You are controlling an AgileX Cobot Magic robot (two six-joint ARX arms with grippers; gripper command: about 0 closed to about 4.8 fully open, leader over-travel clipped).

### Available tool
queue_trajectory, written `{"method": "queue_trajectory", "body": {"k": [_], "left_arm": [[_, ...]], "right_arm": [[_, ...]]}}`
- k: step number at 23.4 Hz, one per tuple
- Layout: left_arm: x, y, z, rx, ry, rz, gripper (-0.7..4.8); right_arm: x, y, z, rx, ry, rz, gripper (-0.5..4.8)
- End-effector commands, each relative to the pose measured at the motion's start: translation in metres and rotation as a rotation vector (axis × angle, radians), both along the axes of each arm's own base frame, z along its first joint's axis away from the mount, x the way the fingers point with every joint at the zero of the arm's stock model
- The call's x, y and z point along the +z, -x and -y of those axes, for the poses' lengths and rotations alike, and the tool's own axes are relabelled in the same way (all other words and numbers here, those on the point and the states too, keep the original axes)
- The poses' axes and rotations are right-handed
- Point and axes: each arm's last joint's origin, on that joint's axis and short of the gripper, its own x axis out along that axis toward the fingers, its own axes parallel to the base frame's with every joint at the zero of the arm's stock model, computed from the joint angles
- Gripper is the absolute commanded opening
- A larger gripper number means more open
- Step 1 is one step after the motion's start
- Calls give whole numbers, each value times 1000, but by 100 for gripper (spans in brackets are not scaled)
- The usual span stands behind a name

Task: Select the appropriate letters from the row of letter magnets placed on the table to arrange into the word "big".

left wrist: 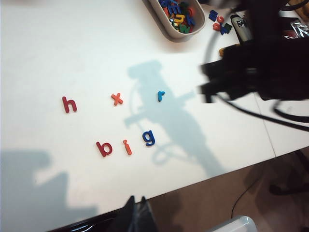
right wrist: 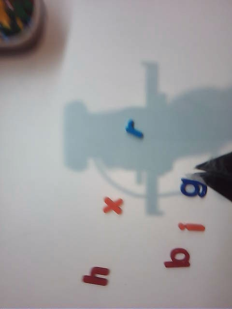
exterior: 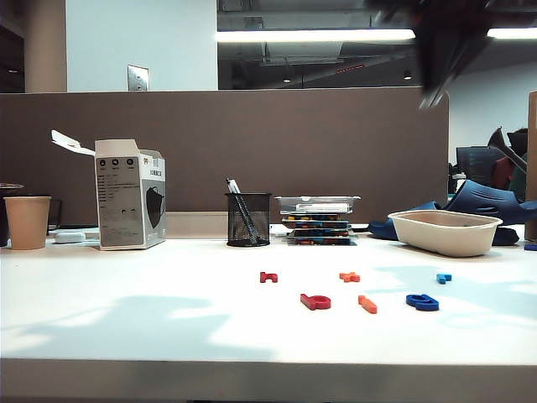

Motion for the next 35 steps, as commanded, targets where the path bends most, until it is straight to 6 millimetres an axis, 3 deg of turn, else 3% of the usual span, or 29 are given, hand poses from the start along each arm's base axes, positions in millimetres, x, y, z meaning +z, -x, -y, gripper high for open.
{"method": "queue_trajectory", "body": {"k": [1, 6, 11, 15, 19, 21, 23, 27, 29, 35], "left_arm": [[2, 0, 0, 2, 13, 11, -5], [2, 0, 0, -2, 10, 17, -5], [10, -12, -4, -4, -125, 244, -5], [23, -29, -33, 87, -234, 391, -5], [46, -32, -90, 254, -277, 506, -5], [60, -16, -133, 390, -308, 568, -5], [68, 4, -157, 465, -325, 609, -5], [70, 39, -186, 592, -382, 625, -5], [61, 62, -196, 617, -393, 641, -5], [-11, 126, -217, 653, -334, 651, -5]], "right_arm": [[32, 20, 29, -36, 27, 137, -7], [66, 52, 82, -151, 33, 276, -7], [77, 104, 131, -262, -65, 405, -7], [68, 143, 136, -299, -58, 469, -7], [53, 170, 130, -266, -78, 505, -7], [46, 186, 127, -260, -73, 552, -7], [37, 199, 125, -247, -83, 606, -7], [10, 215, 121, -238, -133, 705, -7], [-9, 220, 118, -183, -173, 747, -7], [-56, 226, 115, -129, -244, 733, -7]]}}
